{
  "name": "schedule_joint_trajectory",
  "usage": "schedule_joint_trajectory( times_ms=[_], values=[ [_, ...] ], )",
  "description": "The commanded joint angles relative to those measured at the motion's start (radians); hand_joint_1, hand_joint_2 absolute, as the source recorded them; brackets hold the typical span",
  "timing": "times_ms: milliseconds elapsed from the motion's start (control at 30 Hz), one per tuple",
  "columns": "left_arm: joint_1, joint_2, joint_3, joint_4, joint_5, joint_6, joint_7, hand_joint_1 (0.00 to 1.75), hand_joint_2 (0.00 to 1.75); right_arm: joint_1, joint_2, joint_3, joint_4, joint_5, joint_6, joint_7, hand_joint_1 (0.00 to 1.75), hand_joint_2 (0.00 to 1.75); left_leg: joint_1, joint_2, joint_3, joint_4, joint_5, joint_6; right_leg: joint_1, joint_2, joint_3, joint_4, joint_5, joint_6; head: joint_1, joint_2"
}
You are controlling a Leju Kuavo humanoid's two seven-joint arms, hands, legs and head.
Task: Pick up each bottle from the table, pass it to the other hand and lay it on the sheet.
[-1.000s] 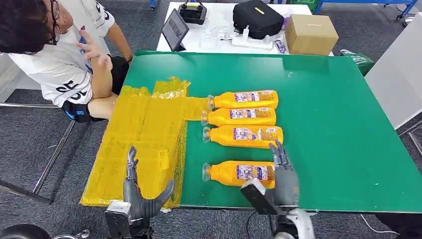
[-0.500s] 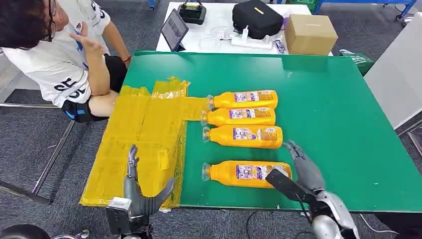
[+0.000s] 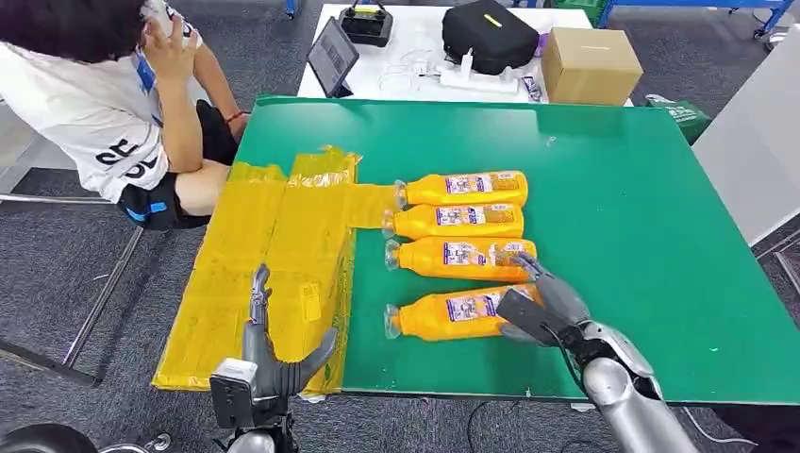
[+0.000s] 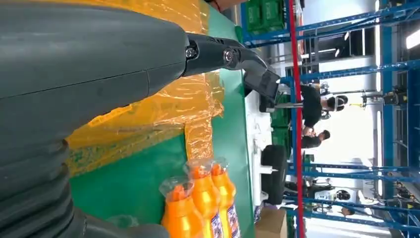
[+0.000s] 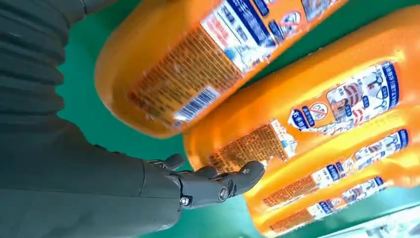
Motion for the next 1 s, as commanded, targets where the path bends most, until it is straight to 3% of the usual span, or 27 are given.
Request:
schedule_joint_trajectory(
  times_ms=[33,133,433,667,1000],
  values=[
    [-0.054,-0.009,-0.010,0.089,0.016,-0.019,0.004,0.00,1.75,-0.181,-0.026,0.160,0.222,-0.074,0.071,-0.033,0.00,1.75,0.000,0.004,0.003,0.000,-0.001,0.000,0.000,0.003,0.002,-0.001,0.000,-0.001,0.000,0.000],
    [-0.066,-0.009,-0.019,0.106,0.023,-0.031,0.003,0.00,1.75,-0.209,-0.039,0.207,0.244,-0.106,0.109,-0.088,0.00,1.75,0.000,0.004,0.003,0.000,-0.001,-0.001,0.000,0.003,0.002,-0.001,0.001,-0.001,0.000,0.000],
    [-0.069,-0.007,-0.022,0.109,0.027,-0.035,0.001,0.00,1.75,-0.208,-0.064,0.231,0.230,-0.143,0.135,-0.106,0.00,1.75,0.000,0.002,0.003,0.000,-0.001,0.000,0.001,0.001,0.003,-0.001,0.000,-0.001,0.000,0.000],
    [-0.091,-0.007,-0.032,0.145,0.037,-0.049,0.001,0.00,1.75,-0.274,-0.171,0.333,0.236,-0.203,0.231,-0.114,0.00,1.75,0.000,0.002,0.004,0.001,-0.001,0.000,0.001,0.000,0.004,-0.001,-0.001,-0.001,0.000,0.000],
    [-0.097,-0.002,-0.045,0.165,0.061,-0.062,0.006,0.00,1.75,-0.313,-0.375,0.504,0.111,-0.338,0.294,-0.011,0.00,1.75,-0.001,-0.001,0.003,0.001,-0.001,0.001,0.000,-0.002,0.004,0.000,-0.001,0.000,0.000,0.000]
  ],
)
